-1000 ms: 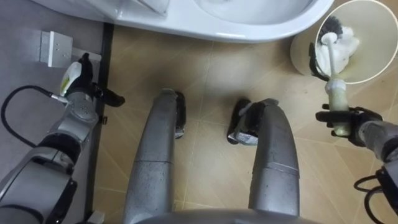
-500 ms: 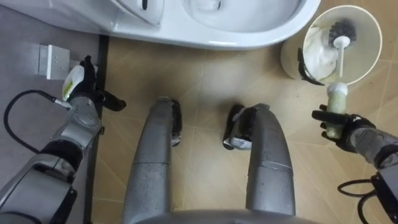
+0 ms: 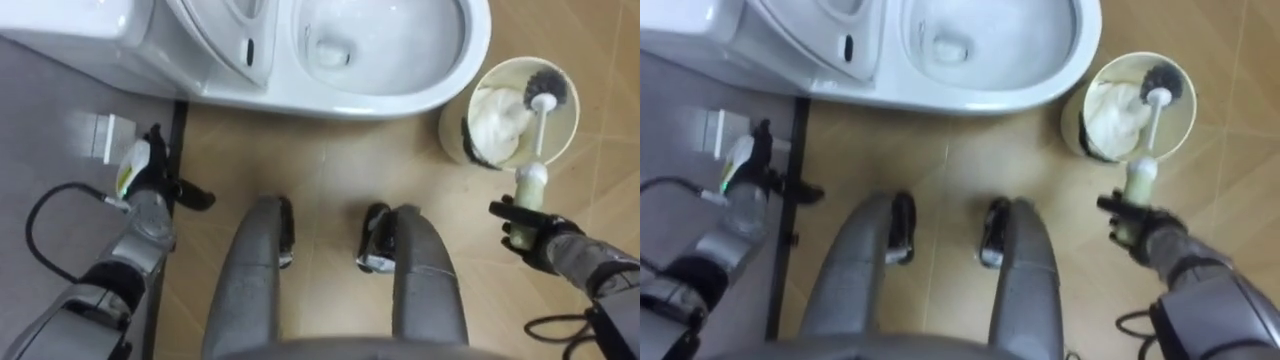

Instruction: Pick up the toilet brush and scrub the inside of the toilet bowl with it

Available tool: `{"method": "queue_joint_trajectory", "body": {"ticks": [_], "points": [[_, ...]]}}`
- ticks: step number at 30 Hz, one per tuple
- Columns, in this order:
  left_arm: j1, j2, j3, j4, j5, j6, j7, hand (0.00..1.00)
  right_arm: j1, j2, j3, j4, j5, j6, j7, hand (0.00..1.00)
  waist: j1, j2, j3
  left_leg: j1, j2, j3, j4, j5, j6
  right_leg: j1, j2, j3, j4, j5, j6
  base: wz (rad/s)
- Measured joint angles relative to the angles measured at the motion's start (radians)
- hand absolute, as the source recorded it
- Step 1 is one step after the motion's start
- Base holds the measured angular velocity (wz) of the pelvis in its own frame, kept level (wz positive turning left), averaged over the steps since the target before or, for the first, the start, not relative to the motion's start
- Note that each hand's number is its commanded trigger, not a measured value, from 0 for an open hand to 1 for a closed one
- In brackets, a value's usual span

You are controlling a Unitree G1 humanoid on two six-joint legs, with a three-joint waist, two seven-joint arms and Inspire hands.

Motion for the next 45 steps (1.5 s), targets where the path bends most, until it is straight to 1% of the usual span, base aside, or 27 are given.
{"method": "queue_joint_trajectory", "body": {"ticks": [2,3,5,7,11,13,15,17,19,20,23,26,28,30,32,34,35,36,38,41,42,44,45], "points": [[0.007,-0.002,0.013,-0.006,0.003,-0.005,0.001,0.0,0.014,0.008,-0.018,-0.002,0.0,-0.005,-0.003,1.0,0.005,0.0,-0.0004,0.024,0.0,0.004,-0.021,0.002,-0.001,0.02,0.0,0.001,-0.016,0.0,0.0,0.0],[0.022,-0.006,0.033,-0.007,0.003,-0.011,0.004,0.0,0.02,0.017,-0.035,-0.003,0.0,-0.006,-0.003,1.0,0.003,-0.001,-0.0005,0.041,-0.001,0.005,-0.037,0.003,-0.003,0.035,0.0,0.001,-0.027,0.0,0.0,0.0],[0.041,-0.011,0.047,-0.016,0.004,-0.016,0.015,0.0,0.029,0.035,-0.053,-0.006,0.002,-0.01,-0.002,1.0,0.0,-0.001,-0.0007,0.08,-0.001,0.007,-0.067,0.007,-0.007,0.071,0.002,-0.002,-0.053,0.0,0.0,0.02],[0.072,-0.019,0.054,-0.024,0.002,-0.021,0.027,0.0,0.048,0.053,-0.073,-0.019,0.006,-0.01,-0.004,1.0,-0.009,-0.004,-0.0024,0.129,-0.001,0.007,-0.105,0.012,-0.011,0.121,0.003,-0.01,-0.085,0.0,0.0,0.06],[0.122,-0.024,0.057,-0.055,-0.002,-0.022,0.028,0.0,0.068,0.064,-0.084,-0.051,0.042,-0.016,-0.011,1.0,-0.032,-0.006,-0.0051,0.173,0.0,0.006,-0.136,0.015,-0.013,0.17,0.002,-0.023,-0.118,0.001,-0.001,0.04],[0.15,-0.024,0.057,-0.074,-0.002,-0.03,0.038,0.0,0.084,0.07,-0.094,-0.06,0.062,-0.017,-0.021,1.0,-0.035,-0.011,-0.0092,0.201,0.0,0.006,-0.149,0.015,-0.013,0.201,0.003,-0.028,-0.137,0.001,-0.001,0.05],[0.171,-0.024,0.058,-0.075,-0.001,-0.045,0.044,0.0,0.112,0.084,-0.111,-0.067,0.067,-0.035,-0.027,1.0,-0.041,-0.018,-0.017,0.253,0.0,0.007,-0.174,0.016,-0.013,0.257,0.003,-0.036,-0.17,0.003,0.003,0.02],[0.19,-0.026,0.068,-0.075,0.001,-0.048,0.044,0.0,0.128,0.094,-0.114,-0.068,0.068,-0.039,-0.031,1.0,-0.045,-0.021,-0.0197,0.3,0.0,0.006,-0.197,0.016,-0.013,0.306,0.006,-0.039,-0.197,0.005,0.007,0.0],[0.21,-0.028,0.078,-0.075,0.007,-0.053,0.044,0.0,0.153,0.097,-0.114,-0.079,0.075,-0.045,-0.031,1.0,-0.043,-0.022,-0.0223,0.344,0.001,0.006,-0.221,0.016,-0.013,0.353,0.012,-0.04,-0.226,0.009,0.012,0.0],[0.219,-0.028,0.082,-0.076,0.011,-0.054,0.044,0.0,0.167,0.099,-0.114,-0.089,0.087,-0.05,-0.03,1.0,-0.042,-0.019,-0.0283,0.364,0.004,0.005,-0.237,0.016,-0.013,0.375,0.017,-0.041,-0.245,0.014,0.013,0.0],[0.25,-0.031,0.108,-0.078,0.025,-0.054,0.041,0.0,0.195,0.106,-0.114,-0.091,0.107,-0.05,-0.024,1.0,-0.033,-0.014,-0.0325,0.411,0.009,0.005,-0.272,0.02,-0.016,0.428,0.025,-0.049,-0.29,0.027,0.012,0.0],[0.288,-0.035,0.159,-0.087,0.078,-0.055,0.04,0.0,0.225,0.11,-0.114,-0.09,0.109,-0.05,-0.019,1.0,-0.025,-0.014,-0.033,0.467,0.009,0.002,-0.316,0.03,-0.021,0.486,0.032,-0.055,-0.328,0.034,0.012,0.04],[0.315,-0.036,0.186,-0.12,0.097,-0.056,0.045,0.0,0.228,0.113,-0.115,-0.088,0.111,-0.054,-0.02,1.0,-0.026,-0.013,-0.0329,0.482,0.009,-0.004,-0.333,0.036,-0.024,0.506,0.034,-0.063,-0.351,0.035,0.011,0.12],[0.336,-0.04,0.202,-0.14,0.135,-0.065,0.046,0.0,0.232,0.124,-0.14,-0.085,0.109,-0.058,-0.02,1.0,-0.024,-0.013,-0.0324,0.514,0.008,-0.016,-0.354,0.044,-0.028,0.547,0.036,-0.081,-0.376,0.037,0.009,0.18],[0.357,-0.041,0.21,-0.164,0.134,-0.069,0.047,0.0,0.236,0.133,-0.166,-0.093,0.109,-0.064,-0.016,1.0,-0.026,-0.013,-0.0321,0.541,0.007,-0.022,-0.368,0.045,-0.031,0.579,0.037,-0.089,-0.395,0.037,0.009,0.14],[0.388,-0.045,0.233,-0.202,0.136,-0.075,0.049,0.0,0.244,0.139,-0.196,-0.107,0.106,-0.072,-0.016,1.0,-0.024,-0.012,-0.0314,0.557,0.007,-0.027,-0.379,0.046,-0.031,0.603,0.038,-0.101,-0.413,0.037,0.009,0.16],[0.397,-0.046,0.247,-0.217,0.145,-0.081,0.058,0.0,0.247,0.142,-0.214,-0.113,0.1,-0.074,-0.015,1.0,-0.025,-0.012,-0.0311,0.573,0.005,-0.033,-0.391,0.047,-0.032,0.623,0.038,-0.109,-0.428,0.038,0.011,0.15],[0.42,-0.052,0.271,-0.219,0.172,-0.088,0.064,0.0,0.262,0.143,-0.227,-0.115,0.091,-0.075,-0.014,1.0,-0.023,-0.015,-0.0311,0.598,0.003,-0.035,-0.41,0.05,-0.033,0.65,0.039,-0.113,-0.447,0.04,0.013,0.13],[0.45,-0.062,0.305,-0.246,0.2,-0.091,0.074,0.0,0.275,0.144,-0.229,-0.125,0.082,-0.081,0.001,1.0,-0.019,-0.017,-0.0322,0.634,0.001,-0.039,-0.433,0.052,-0.034,0.692,0.044,-0.117,-0.482,0.044,0.017,0.09],[0.501,-0.063,0.315,-0.293,0.217,-0.091,0.079,0.0,0.285,0.147,-0.229,-0.13,0.041,-0.081,0.021,1.0,-0.016,-0.018,-0.0329,0.666,0.001,-0.048,-0.454,0.053,-0.035,0.733,0.05,-0.124,-0.516,0.049,0.02,0.07],[0.524,-0.064,0.317,-0.316,0.226,-0.091,0.079,0.0,0.29,0.15,-0.229,-0.141,0.017,-0.081,0.022,1.0,-0.01,-0.019,-0.0331,0.677,0.001,-0.05,-0.459,0.053,-0.035,0.746,0.05,-0.13,-0.524,0.05,0.019,0.08],[0.544,-0.073,0.326,-0.345,0.242,-0.093,0.079,0.0,0.325,0.153,-0.229,-0.181,-0.021,-0.081,0.023,1.0,-0.003,-0.021,-0.0347,0.708,0.0,-0.057,-0.48,0.055,-0.038,0.784,0.053,-0.141,-0.554,0.053,0.02,0.12],[0.552,-0.078,0.334,-0.353,0.243,-0.098,0.08,0.0,0.346,0.153,-0.229,-0.202,-0.047,-0.081,0.025,1.0,0.006,-0.022,-0.0356,0.732,-0.001,-0.059,-0.493,0.055,-0.039,0.808,0.055,-0.147,-0.573,0.055,0.022,0.13]]}}
